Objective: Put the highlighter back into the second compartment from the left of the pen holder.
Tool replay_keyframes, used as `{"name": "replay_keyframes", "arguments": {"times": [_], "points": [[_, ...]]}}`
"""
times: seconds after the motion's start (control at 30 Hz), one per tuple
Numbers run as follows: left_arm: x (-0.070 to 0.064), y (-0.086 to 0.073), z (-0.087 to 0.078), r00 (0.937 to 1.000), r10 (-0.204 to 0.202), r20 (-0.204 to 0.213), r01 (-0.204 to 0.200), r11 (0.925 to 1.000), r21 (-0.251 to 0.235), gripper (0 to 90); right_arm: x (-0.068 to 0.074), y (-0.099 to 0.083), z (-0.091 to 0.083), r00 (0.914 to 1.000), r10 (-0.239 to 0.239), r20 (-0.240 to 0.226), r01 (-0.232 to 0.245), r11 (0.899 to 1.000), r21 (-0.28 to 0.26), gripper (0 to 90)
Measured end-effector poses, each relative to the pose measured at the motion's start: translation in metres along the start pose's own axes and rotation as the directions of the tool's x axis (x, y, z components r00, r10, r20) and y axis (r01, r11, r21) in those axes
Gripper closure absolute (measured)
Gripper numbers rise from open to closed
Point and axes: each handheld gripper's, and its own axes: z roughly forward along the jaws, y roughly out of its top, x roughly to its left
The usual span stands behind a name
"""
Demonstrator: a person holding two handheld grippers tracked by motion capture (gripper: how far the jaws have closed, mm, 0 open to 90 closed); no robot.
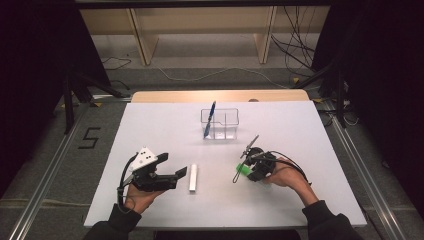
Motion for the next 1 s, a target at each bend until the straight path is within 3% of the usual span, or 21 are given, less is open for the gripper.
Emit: {"name": "replay_keyframes", "arguments": {"times": [0.2, 0.33, 0.47, 0.67, 0.83, 1.0], "points": [[0.001, 0.000, 0.000, 1.0000, -0.006, 0.001, 0.006, 1.0000, 0.002, 14.9, -0.006, -0.002, -0.011, 0.9995, 0.028, 0.013, -0.027, 0.996, -0.090, 66.9], [0.001, 0.000, 0.000, 1.0000, -0.009, 0.003, 0.009, 1.0000, -0.001, 15.0, -0.008, -0.003, -0.019, 0.9988, 0.040, 0.026, -0.035, 0.984, -0.172, 66.9], [0.002, 0.000, 0.000, 0.9998, -0.020, 0.008, 0.020, 0.9998, -0.008, 15.0, -0.011, -0.003, -0.025, 0.9968, 0.068, 0.041, -0.054, 0.962, -0.269, 66.9], [0.002, 0.000, -0.001, 0.9998, -0.020, 0.006, 0.021, 0.9997, -0.015, 15.0, -0.013, -0.004, -0.032, 0.9903, 0.121, 0.068, -0.084, 0.913, -0.400, 66.9], [0.001, 0.000, -0.001, 0.9997, -0.021, 0.009, 0.021, 0.9995, -0.022, 14.9, -0.013, -0.004, -0.036, 0.9867, 0.141, 0.080, -0.088, 0.880, -0.466, 66.9], [0.001, -0.001, -0.001, 0.9998, -0.021, 0.008, 0.021, 0.9995, -0.025, 14.9, -0.013, -0.004, -0.039, 0.9821, 0.163, 0.094, -0.095, 0.861, -0.500, 66.9]]}}
